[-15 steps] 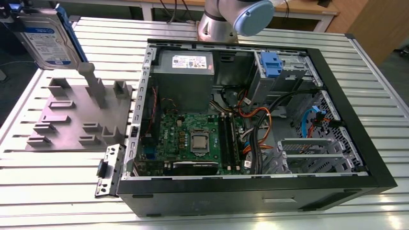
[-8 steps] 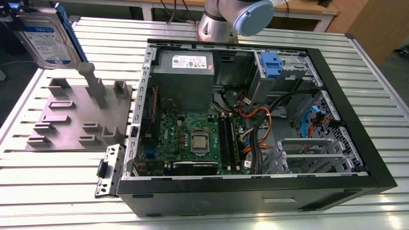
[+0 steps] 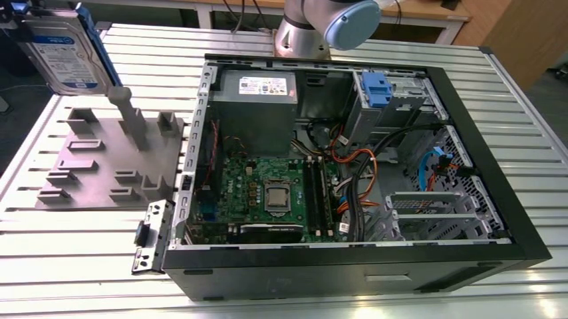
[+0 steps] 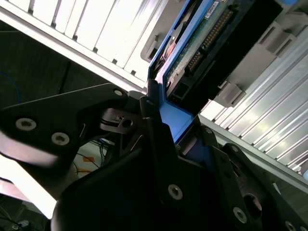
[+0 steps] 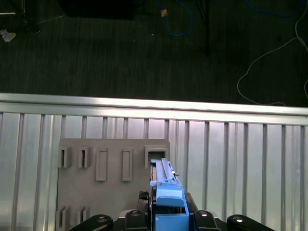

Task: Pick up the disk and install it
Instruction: 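Pick up the disk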

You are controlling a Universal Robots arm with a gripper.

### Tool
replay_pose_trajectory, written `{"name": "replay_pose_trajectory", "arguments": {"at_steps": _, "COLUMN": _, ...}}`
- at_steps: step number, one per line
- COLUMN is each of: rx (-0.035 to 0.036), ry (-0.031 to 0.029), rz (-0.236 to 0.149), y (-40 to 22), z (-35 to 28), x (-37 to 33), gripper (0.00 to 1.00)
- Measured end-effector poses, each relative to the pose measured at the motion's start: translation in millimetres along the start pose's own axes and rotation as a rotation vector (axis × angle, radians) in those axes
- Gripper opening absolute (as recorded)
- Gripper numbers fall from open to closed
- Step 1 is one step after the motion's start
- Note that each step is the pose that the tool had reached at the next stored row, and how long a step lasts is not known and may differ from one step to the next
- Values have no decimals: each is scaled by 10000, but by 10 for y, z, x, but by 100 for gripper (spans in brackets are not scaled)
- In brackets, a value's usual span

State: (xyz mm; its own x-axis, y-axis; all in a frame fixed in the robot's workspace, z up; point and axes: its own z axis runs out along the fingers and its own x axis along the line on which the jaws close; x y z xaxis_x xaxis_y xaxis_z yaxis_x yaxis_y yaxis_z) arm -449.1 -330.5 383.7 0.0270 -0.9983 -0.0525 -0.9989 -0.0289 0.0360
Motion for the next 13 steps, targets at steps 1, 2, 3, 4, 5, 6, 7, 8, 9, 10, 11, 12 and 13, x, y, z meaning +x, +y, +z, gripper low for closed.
{"name": "replay_pose_trajectory", "arguments": {"at_steps": 1, "rx": 0, "ry": 0, "rz": 1, "y": 0, "z": -3, "x": 0, "gripper": 37}}
{"name": "replay_pose_trajectory", "arguments": {"at_steps": 2, "rx": 1, "ry": 0, "rz": 0, "y": 0, "z": -7, "x": -1, "gripper": 37}}
{"name": "replay_pose_trajectory", "arguments": {"at_steps": 3, "rx": 1, "ry": 0, "rz": 0, "y": 0, "z": -12, "x": -1, "gripper": 37}}
{"name": "replay_pose_trajectory", "arguments": {"at_steps": 4, "rx": 0, "ry": 0, "rz": 1, "y": 0, "z": -17, "x": -1, "gripper": 37}}
{"name": "replay_pose_trajectory", "arguments": {"at_steps": 5, "rx": 0, "ry": 0, "rz": 0, "y": 1, "z": -21, "x": -1, "gripper": 37}}
{"name": "replay_pose_trajectory", "arguments": {"at_steps": 6, "rx": 0, "ry": 0, "rz": 0, "y": 1, "z": -26, "x": -1, "gripper": 37}}
{"name": "replay_pose_trajectory", "arguments": {"at_steps": 7, "rx": 1, "ry": -1, "rz": 0, "y": 1, "z": -30, "x": -2, "gripper": 37}}
{"name": "replay_pose_trajectory", "arguments": {"at_steps": 8, "rx": 2, "ry": -1, "rz": 0, "y": 1, "z": -33, "x": -2, "gripper": 37}}
{"name": "replay_pose_trajectory", "arguments": {"at_steps": 9, "rx": 2, "ry": -1, "rz": 0, "y": 1, "z": -38, "x": -2, "gripper": 37}}
{"name": "replay_pose_trajectory", "arguments": {"at_steps": 10, "rx": 1, "ry": 0, "rz": 0, "y": 1, "z": -43, "x": -2, "gripper": 37}}
{"name": "replay_pose_trajectory", "arguments": {"at_steps": 11, "rx": 1, "ry": 0, "rz": 0, "y": 2, "z": -47, "x": -3, "gripper": 37}}
{"name": "replay_pose_trajectory", "arguments": {"at_steps": 12, "rx": 1, "ry": -1, "rz": 0, "y": 2, "z": -52, "x": -3, "gripper": 37}}
{"name": "replay_pose_trajectory", "arguments": {"at_steps": 13, "rx": 0, "ry": 0, "rz": 0, "y": 2, "z": -57, "x": -3, "gripper": 37}}
